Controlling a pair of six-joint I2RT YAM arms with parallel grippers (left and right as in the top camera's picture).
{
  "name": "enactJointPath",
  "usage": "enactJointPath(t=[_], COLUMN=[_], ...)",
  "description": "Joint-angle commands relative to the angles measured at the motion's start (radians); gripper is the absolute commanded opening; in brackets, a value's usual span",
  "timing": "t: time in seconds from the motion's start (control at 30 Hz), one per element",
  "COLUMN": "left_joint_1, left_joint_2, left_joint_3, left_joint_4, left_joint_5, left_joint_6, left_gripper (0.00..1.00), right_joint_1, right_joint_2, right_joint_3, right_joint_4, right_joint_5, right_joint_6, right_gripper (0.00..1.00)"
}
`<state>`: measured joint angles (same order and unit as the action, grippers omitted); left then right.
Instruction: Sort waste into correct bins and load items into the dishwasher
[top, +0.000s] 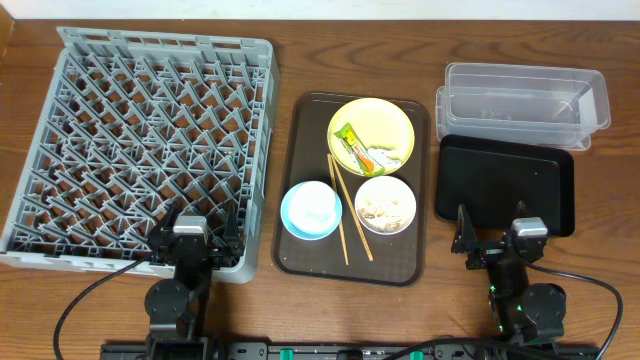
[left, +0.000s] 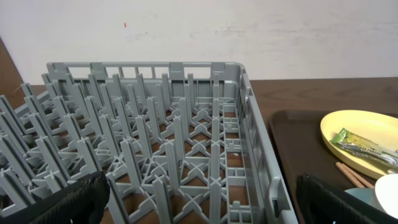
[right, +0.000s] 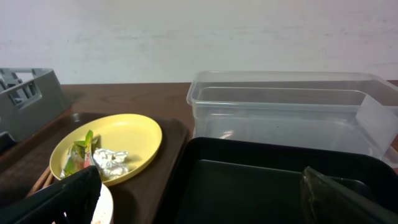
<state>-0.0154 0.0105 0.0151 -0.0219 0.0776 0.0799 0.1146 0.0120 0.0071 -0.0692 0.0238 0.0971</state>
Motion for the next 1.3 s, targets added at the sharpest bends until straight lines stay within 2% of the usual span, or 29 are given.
enactJointPath(t=[0.0,0.93,1.27], left_joint_1=[-0.004,-0.004,-0.003], left_joint_2=[-0.005,-0.005,0.02], left_joint_3=[-0.011,-0.011,-0.011], left_joint_4=[-0.041,-0.041,-0.041], left_joint_5=[0.011,0.011,0.008], left_joint_6=[0.013,0.013,0.013], left_gripper=[0.97,0.97,0.97], right_joint_1=[0.01,0.01,0.01], right_joint_2=[-0.003,-0.003,0.003], right_joint_3=[-0.002,-0.002,0.021], right_joint_4=[-0.002,-0.002,0.011], right_joint_5=[0.013,0.005,0.025], right_joint_6=[-0.008,-0.004,0.1], right_gripper=[0.99,0.99,0.99])
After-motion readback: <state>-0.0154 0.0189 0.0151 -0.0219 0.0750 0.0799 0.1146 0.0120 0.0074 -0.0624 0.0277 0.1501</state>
